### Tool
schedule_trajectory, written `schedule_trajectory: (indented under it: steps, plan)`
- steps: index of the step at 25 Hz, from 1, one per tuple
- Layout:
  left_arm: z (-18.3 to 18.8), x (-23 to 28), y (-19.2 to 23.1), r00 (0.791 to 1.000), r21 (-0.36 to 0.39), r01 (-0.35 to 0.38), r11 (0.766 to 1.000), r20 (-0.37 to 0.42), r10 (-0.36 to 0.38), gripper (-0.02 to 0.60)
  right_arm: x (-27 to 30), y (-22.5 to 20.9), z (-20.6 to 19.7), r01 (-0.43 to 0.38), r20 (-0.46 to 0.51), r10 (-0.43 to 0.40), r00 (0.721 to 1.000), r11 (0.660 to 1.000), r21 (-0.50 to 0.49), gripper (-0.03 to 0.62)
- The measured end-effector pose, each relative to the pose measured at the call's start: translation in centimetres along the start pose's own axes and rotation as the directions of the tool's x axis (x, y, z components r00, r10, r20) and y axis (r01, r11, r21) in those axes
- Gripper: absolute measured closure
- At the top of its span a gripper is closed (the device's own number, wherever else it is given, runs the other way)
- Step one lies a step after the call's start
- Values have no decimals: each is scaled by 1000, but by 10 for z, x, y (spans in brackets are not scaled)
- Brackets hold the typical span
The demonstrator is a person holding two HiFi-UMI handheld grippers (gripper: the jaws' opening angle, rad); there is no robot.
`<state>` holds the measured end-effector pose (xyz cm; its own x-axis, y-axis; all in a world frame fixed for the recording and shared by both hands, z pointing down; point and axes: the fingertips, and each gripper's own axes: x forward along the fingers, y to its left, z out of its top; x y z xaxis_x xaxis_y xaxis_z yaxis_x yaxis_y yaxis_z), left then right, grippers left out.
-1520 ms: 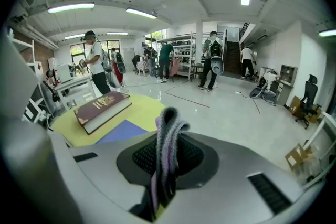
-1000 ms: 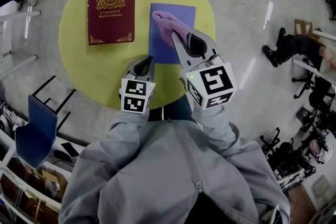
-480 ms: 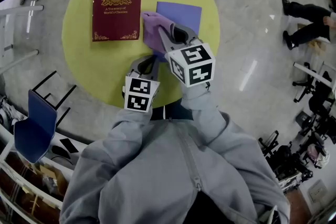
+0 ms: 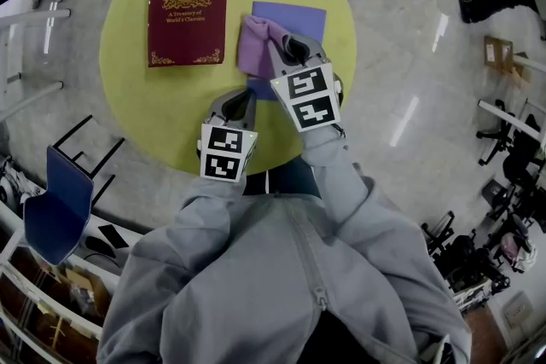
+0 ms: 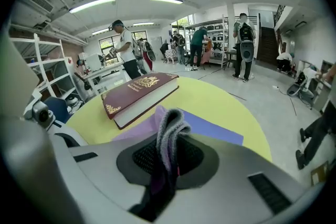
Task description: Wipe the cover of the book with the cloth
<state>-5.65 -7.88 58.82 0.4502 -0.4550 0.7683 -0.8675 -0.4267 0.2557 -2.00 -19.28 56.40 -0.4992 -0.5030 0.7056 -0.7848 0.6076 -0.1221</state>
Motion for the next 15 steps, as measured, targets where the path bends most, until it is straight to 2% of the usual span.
schedule_trajectory:
  steps: [15]
  plan:
    - [0, 0, -3, 1000, -6, -4, 1000, 2, 4, 565, -37, -65, -45, 132, -41, -131, 991, 991, 29, 533]
